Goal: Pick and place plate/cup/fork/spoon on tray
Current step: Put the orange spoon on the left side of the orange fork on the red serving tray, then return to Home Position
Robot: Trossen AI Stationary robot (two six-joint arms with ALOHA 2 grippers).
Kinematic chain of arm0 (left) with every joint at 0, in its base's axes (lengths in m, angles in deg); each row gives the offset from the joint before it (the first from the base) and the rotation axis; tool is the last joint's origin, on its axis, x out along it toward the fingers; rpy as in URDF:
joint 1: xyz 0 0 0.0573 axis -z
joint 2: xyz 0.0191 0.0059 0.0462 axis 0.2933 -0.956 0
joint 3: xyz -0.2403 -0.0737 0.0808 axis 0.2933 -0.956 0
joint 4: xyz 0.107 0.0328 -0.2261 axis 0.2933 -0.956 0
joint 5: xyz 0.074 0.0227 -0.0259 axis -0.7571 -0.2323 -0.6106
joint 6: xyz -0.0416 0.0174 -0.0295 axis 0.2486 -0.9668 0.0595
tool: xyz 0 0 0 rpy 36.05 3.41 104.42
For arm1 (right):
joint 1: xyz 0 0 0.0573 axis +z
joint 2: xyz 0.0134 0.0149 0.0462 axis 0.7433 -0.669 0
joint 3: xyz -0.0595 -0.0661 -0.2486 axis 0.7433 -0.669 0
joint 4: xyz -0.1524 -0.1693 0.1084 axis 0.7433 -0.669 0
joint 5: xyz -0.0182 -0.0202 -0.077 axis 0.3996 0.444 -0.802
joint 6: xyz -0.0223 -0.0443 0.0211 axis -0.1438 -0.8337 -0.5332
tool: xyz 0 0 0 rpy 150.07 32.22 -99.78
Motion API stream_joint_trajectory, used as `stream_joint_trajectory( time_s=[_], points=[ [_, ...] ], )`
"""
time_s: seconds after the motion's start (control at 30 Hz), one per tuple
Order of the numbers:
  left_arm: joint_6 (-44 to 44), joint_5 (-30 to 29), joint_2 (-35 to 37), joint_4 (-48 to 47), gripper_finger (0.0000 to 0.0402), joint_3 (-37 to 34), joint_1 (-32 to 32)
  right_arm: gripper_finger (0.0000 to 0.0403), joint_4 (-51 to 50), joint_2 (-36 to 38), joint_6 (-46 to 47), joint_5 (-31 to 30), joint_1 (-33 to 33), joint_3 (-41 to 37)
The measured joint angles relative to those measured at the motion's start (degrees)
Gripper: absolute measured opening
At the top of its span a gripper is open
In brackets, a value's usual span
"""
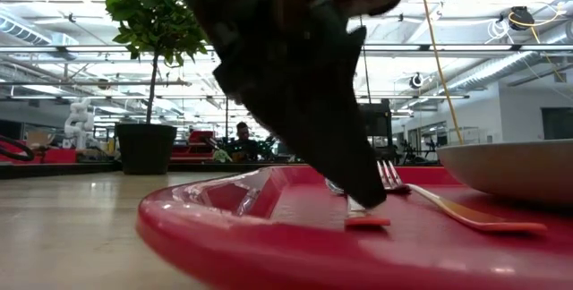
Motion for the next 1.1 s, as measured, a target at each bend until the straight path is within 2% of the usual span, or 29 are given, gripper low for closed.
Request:
stream_joint_trajectory(
  time_s=[0.27, 0.43, 0.6, 0.73, 0.87, 0.93, 1.1],
  points=[
    [-2.88, -1.43, 2.86, 2.11, 0.0003, 0.01, -0.81, 0.0047, 2.23, 0.00, -1.09, 0.00, 0.00, 0.00],
    [-11.46, -1.98, 5.00, 8.61, 0.0003, 0.07, -2.55, 0.0047, 2.01, 0.00, -1.51, 0.00, 0.00, 0.00],
    [-20.96, -1.85, 9.01, 9.57, 0.0003, 0.10, -5.34, 0.0047, 1.74, 1.59, -2.51, 0.00, 0.00, 0.00],
    [-26.35, -0.92, 13.26, 6.83, 0.0003, 0.15, -7.70, 0.0037, 1.68, 4.26, -4.36, -0.02, 0.00, 0.00],
    [-30.35, -0.54, 16.30, 0.05, 0.0003, 0.19, -10.01, 0.0008, -0.92, 7.68, -6.81, -2.34, -0.03, 0.00],
    [-31.04, -0.33, 16.48, -2.81, 0.0003, 0.19, -11.53, 0.0003, -3.73, 9.59, -6.60, -4.41, -0.16, -0.02],
    [-29.61, -0.60, 16.29, -7.91, 0.0003, 0.17, -16.18, 0.0002, -6.64, 13.48, -5.64, -4.52, -0.97, -0.02]
  ],
)
